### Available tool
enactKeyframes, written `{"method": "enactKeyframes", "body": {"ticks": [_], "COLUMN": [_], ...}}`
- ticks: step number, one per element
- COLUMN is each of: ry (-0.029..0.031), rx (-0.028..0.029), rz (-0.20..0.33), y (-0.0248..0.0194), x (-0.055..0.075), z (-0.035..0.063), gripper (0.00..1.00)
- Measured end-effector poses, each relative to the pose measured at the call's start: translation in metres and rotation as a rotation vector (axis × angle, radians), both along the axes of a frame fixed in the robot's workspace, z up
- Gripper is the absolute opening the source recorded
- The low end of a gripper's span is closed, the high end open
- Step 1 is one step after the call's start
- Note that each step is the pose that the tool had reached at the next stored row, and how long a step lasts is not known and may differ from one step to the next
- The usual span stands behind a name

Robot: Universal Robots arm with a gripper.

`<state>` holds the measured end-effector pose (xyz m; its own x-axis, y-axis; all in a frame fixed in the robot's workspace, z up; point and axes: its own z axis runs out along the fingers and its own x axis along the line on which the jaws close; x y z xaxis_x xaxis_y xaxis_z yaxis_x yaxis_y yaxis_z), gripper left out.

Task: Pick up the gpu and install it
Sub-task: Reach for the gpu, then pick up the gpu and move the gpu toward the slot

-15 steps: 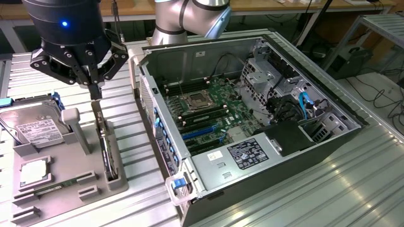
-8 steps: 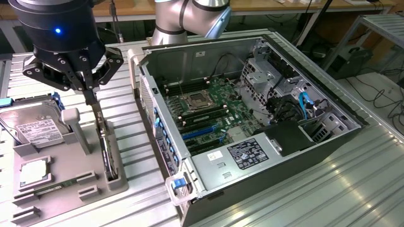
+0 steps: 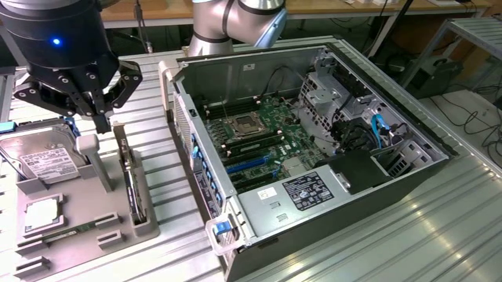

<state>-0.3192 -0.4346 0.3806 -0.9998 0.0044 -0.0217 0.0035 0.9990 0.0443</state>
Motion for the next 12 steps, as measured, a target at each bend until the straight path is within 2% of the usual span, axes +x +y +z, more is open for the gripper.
{"method": "enactKeyframes", "body": {"ticks": [12], "ry": [0.0001], "rx": [-0.0001], "rz": [0.0], "y": [0.0], "x": [-0.0004], "z": [-0.0003], "gripper": [0.11]}}
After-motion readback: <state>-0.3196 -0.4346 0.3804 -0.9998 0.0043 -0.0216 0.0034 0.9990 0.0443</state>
